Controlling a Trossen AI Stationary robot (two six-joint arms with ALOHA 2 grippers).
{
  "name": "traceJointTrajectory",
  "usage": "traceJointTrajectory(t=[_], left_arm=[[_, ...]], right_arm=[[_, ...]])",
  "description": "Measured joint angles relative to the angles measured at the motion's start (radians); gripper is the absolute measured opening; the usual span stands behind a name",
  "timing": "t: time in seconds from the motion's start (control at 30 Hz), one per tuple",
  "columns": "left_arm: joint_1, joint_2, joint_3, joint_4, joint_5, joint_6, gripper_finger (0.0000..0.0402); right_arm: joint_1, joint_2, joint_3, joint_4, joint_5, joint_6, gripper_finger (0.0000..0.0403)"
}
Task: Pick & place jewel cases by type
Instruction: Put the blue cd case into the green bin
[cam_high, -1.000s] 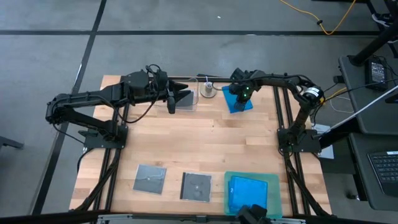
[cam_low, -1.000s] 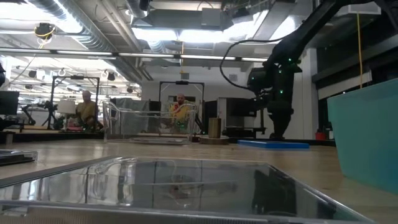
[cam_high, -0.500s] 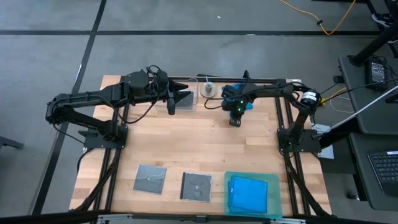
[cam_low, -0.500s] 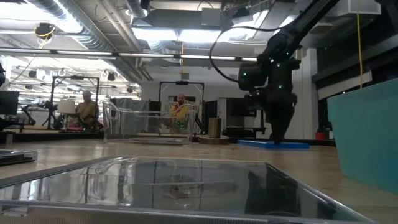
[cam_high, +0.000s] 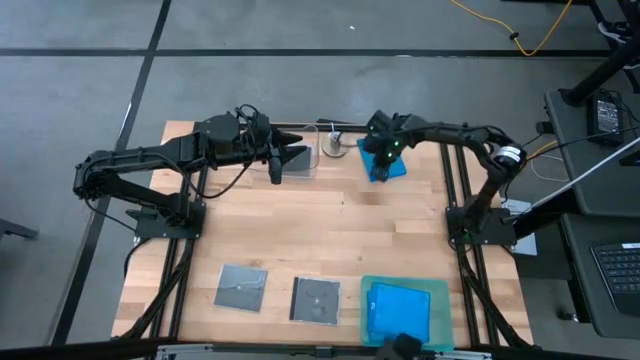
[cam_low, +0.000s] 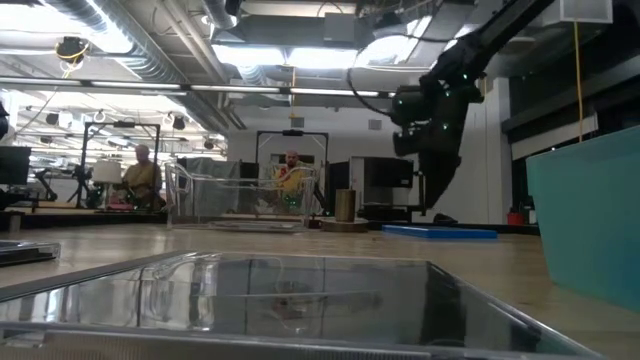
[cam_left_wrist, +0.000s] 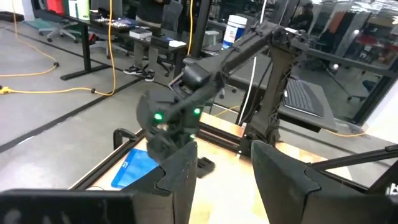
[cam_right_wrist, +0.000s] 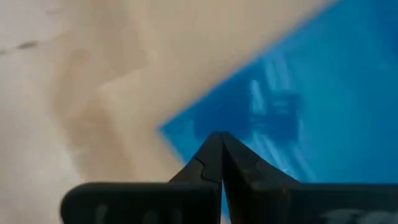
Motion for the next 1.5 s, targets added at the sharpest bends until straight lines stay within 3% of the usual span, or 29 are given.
traceJointTrajectory(t=[0.2,0.5,1.5], left_arm=[[0.000,0.000,0.000,0.002,-0.041,-0.009,0.0145],[0.003,0.000,0.000,0.023,-0.078,-0.010,0.0145],[0.066,0.000,0.000,0.023,-0.031,-0.019,0.0145]], right_arm=[[-0.082,0.025,-0.001,0.054,0.064,-0.029,0.0003],[-0.088,0.093,0.001,0.065,0.156,-0.045,0.0003],[-0.014,0.143,0.017,-0.027,0.177,0.017,0.0003]])
